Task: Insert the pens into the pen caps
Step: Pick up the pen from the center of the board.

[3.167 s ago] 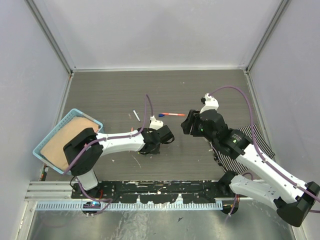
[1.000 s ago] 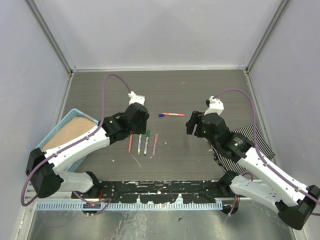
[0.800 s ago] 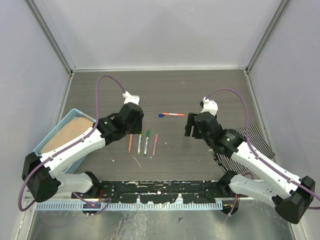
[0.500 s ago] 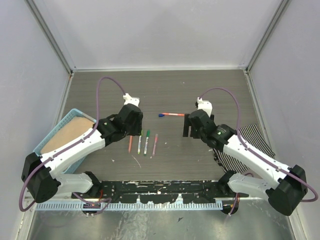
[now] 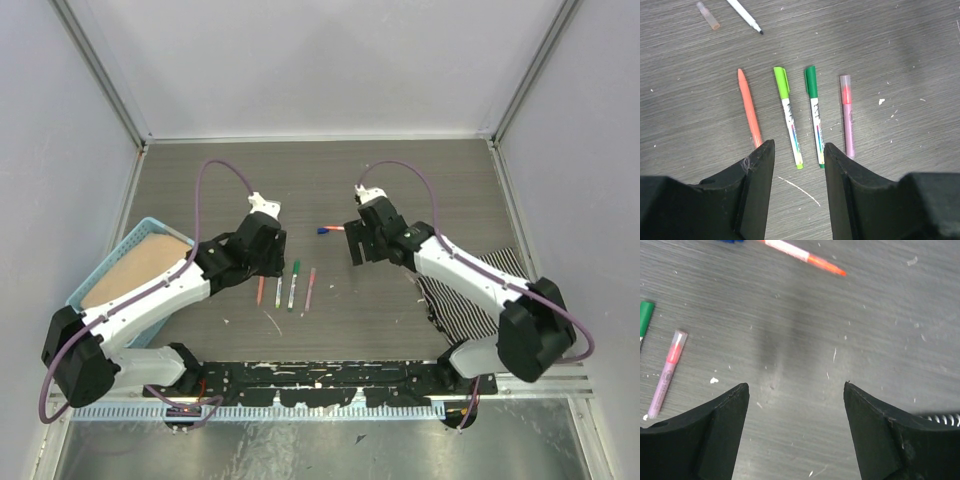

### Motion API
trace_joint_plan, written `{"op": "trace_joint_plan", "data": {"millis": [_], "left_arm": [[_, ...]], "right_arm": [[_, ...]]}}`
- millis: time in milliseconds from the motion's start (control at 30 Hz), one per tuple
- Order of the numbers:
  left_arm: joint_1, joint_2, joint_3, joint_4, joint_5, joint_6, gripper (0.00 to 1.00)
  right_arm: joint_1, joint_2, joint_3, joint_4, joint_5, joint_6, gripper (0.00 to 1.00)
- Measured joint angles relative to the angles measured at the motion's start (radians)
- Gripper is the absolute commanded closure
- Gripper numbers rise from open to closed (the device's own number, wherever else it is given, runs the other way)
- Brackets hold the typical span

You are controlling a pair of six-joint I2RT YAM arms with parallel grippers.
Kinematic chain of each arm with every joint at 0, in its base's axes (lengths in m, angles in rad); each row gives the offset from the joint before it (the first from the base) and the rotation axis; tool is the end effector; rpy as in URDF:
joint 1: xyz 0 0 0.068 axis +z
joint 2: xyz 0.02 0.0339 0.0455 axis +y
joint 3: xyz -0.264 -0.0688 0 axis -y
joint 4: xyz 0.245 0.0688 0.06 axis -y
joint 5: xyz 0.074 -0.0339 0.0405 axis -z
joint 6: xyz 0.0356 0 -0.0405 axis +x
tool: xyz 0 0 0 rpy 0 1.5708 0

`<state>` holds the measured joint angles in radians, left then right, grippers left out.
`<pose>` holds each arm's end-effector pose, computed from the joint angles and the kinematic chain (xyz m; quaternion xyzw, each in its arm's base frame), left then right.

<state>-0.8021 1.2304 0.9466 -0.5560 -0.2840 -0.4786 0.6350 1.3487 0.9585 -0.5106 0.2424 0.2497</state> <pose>0.1852 -0.1771 0.2708 0.0990 0.9206 -0.1054 0.3627 0.2294 0.1584 0.2482 -0.1405 0.9278 0.0365 0.3438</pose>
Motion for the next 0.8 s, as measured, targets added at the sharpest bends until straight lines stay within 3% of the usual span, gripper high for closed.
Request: {"op": "trace_joint_plan", "data": {"millis": [300, 800], "left_arm": [[0.003, -0.035, -0.029, -0.002, 0.012, -0.004, 0.49], [0.014, -0.037, -0.034, -0.003, 0.021, -0.004, 0.48]], "right_arm": [[-0.124, 0.252, 0.162, 0.068, -0.210, -0.220, 0.23], [-0.148, 0.595, 0.450, 0.061, -0.305, -0.456, 0.32]]}}
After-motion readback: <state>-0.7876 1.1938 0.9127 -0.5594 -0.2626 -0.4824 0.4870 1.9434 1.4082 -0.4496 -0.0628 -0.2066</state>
